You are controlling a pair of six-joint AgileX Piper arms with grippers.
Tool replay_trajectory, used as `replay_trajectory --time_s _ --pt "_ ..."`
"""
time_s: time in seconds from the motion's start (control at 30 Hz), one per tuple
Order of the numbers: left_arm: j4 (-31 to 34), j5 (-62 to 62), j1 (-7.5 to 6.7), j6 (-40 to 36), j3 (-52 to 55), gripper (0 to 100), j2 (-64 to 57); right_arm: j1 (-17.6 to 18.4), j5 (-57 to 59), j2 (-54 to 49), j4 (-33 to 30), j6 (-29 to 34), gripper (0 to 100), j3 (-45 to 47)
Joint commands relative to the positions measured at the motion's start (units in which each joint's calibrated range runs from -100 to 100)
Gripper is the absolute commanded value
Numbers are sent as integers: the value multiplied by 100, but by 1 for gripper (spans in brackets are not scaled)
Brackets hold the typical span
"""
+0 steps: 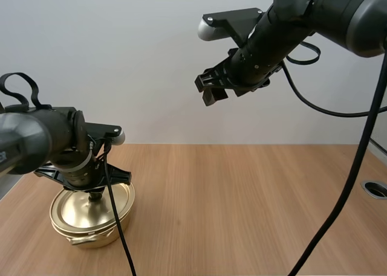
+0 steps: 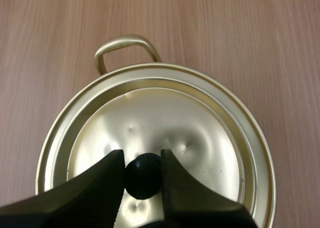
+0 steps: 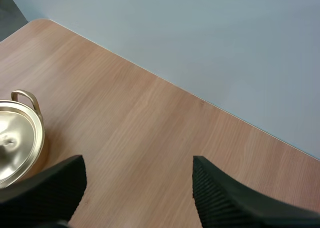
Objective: Open the pot, put the car inside, and close it
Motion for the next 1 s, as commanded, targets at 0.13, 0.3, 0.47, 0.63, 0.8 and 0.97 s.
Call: replay_trajectory --time_s 0.13,0.3,0.47,0.63,0.8,0.97 --pt "-2 -97 -4 -21 4 0 200 -2 -5 -28 3 4 100 2" --pt "-2 -233 -4 -30 4 0 255 -2 -5 -29 3 -37 100 2" --pt "-2 -306 -4 -72 4 2 255 -2 -25 -29 26 -36 100 2" --pt "163 -359 -4 -47 4 42 255 -2 -76 -29 104 -46 100 2" --pt "175 -441 -4 342 4 89 197 -2 -132 -29 245 -165 100 2" --pt "206 -498 -4 369 4 91 152 -2 -132 -29 316 -167 100 2"
